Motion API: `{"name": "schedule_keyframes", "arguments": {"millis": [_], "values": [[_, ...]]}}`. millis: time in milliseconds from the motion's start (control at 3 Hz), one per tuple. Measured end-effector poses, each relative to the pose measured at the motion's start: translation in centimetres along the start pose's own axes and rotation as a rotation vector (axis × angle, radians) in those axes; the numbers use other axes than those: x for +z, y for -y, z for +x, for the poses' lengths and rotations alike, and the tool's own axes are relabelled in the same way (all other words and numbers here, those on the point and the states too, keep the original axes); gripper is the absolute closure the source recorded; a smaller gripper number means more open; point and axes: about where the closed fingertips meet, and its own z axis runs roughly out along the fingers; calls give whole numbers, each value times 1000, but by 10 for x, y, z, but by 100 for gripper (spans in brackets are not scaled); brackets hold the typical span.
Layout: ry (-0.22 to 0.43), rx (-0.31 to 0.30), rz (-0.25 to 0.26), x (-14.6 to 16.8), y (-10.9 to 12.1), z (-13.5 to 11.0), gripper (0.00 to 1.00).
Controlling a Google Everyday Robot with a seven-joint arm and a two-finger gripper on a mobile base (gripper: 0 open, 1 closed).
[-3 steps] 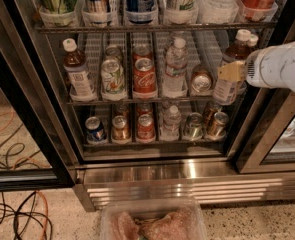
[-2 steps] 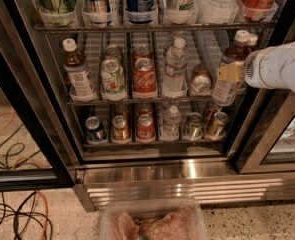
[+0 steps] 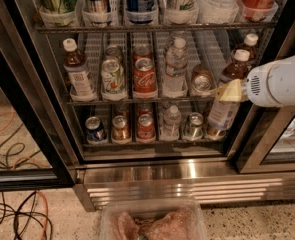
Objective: Pick blue water bottle from middle shelf of fridge
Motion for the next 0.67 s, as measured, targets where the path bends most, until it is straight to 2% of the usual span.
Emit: {"name": "schedule_keyframes", "arguments": {"millis": [333,667], "values": [[-104,42,-93,-11,-14,28,100],[-127,55,-116,-13,-21,34,100]]}}
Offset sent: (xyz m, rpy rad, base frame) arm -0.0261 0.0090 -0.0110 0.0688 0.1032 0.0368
